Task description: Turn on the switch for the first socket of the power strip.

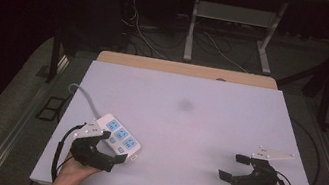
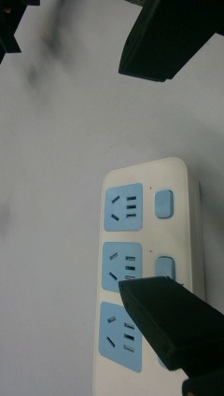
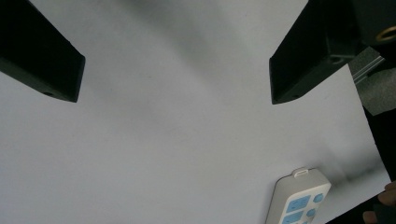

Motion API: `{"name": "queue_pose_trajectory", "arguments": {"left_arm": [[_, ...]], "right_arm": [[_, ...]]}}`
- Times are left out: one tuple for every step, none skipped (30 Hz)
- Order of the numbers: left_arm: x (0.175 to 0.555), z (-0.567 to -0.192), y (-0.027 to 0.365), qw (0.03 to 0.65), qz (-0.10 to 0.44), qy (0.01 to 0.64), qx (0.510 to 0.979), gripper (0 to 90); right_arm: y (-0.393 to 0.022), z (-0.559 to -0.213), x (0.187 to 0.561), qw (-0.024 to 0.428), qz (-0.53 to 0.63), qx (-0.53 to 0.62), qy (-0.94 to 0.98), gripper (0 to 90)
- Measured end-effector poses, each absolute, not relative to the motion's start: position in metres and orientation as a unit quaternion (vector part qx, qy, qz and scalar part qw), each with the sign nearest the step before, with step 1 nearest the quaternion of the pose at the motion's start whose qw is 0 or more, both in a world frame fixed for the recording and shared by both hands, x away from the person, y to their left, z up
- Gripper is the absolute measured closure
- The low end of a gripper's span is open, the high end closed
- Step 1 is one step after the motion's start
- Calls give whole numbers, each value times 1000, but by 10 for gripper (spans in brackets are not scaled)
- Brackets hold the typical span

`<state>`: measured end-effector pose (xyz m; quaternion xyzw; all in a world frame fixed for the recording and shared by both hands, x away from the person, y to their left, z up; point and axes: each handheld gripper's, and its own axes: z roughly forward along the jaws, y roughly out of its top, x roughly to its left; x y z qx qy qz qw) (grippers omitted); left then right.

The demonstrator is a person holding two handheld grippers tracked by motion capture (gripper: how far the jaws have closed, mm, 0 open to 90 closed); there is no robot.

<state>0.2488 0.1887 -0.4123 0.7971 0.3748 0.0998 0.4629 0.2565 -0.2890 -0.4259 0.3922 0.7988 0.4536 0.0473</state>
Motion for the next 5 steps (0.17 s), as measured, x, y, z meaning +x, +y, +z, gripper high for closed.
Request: {"name": "queue_pose_trajectory", "arguments": {"left_arm": [[249, -413, 188, 463, 101, 373, 798, 0], [250, -413, 188, 464, 102, 373, 797, 0], [250, -413, 188, 466, 100, 372, 796, 0], [250, -413, 188, 468, 99, 374, 795, 0], [251, -414, 189, 467, 100, 374, 795, 0]], "right_arm": [[-289, -426, 256, 47, 453, 392, 799, 31], [-288, -426, 256, 47, 454, 391, 799, 31], [-288, -426, 255, 47, 454, 391, 799, 31], [-288, -426, 255, 47, 455, 390, 799, 32], [-287, -426, 255, 47, 456, 389, 799, 31]]}}
